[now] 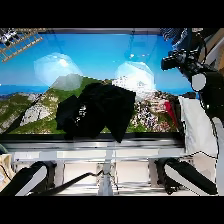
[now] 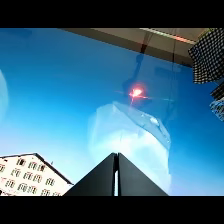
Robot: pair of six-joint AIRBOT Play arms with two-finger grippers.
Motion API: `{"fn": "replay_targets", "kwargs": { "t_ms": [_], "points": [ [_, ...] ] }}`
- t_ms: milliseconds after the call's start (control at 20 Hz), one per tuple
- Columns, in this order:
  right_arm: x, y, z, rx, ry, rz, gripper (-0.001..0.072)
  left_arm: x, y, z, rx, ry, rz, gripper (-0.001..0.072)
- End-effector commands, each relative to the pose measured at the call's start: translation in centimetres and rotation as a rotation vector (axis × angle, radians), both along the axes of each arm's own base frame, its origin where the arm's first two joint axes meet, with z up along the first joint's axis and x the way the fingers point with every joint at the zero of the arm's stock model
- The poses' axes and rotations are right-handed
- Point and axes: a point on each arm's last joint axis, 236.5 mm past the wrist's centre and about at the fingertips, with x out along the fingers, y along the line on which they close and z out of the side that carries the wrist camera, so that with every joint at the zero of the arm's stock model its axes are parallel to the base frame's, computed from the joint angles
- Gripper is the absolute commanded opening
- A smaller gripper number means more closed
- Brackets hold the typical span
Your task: Fold the clothes and pants, and hang the long-sleeved shirts on hangers.
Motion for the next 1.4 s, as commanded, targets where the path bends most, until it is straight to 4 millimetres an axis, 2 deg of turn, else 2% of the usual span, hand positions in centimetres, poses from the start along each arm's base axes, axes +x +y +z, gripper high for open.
{"fn": "replay_targets", "kwargs": {
  "t_ms": [0,350,550,600,700,750,800,850,900,950,1000,1100,1300,1350],
  "points": [
    [0.0,0.1,0.0,0.0,-0.001,0.001,0.0019,0.9,0.0,1.8,0.028,-0.079,-0.015,0.0008],
    [0.0,0.1,0.0,0.0,-0.001,0.001,0.0019,1.1,0.0,2.0,0.031,-0.088,-0.018,0.0008],
    [0.0,0.1,0.1,0.0,-0.002,0.001,0.0019,2.1,0.1,0.6,0.029,-0.061,-0.019,0.0008],
    [0.2,0.0,0.5,0.004,-0.021,-0.001,0.002,2.5,0.0,0.0,0.02,-0.047,-0.021,0.0008],
    [1.4,-0.1,3.7,0.041,-0.164,-0.02,0.002,2.9,-0.1,-1.2,0.0,-0.02,-0.025,0.0019],
    [1.7,0.2,5.3,0.155,-0.22,-0.044,0.002,3.1,-0.4,-1.9,-0.02,0.0,-0.028,0.0128],
    [1.4,1.1,5.1,0.295,-0.189,-0.057,0.0019,2.8,-0.6,-2.9,-0.036,0.039,-0.031,0.0408],
    [1.0,1.6,4.5,0.327,-0.147,-0.052,0.0019,2.6,-1.0,-4.2,-0.032,0.096,-0.055,0.072],
    [0.4,2.2,3.0,0.334,-0.072,-0.039,0.0022,1.9,-1.8,-5.9,-0.026,0.181,-0.101,0.0694],
    [-0.6,2.9,0.7,0.323,0.036,-0.02,0.0062,1.0,-2.6,-7.8,-0.01,0.281,-0.158,0.069],
    [-1.9,3.3,-1.8,0.298,0.154,-0.004,0.014,-0.4,-3.5,-10.0,-0.014,0.396,-0.212,0.0689],
    [-4.6,4.0,-5.7,0.262,0.351,0.021,0.0153,-3.6,-5.6,-13.8,-0.046,0.589,-0.333,0.0683],
    [-9.8,4.3,-10.7,0.228,0.637,0.038,0.0158,-9.0,-11.2,-21.8,-0.26,0.773,-0.515,0.068],
    [-11.8,4.7,-12.0,0.217,0.727,0.069,0.0208,-10.6,-12.3,-23.9,-0.314,0.823,-0.55,0.0681]
  ]
}}
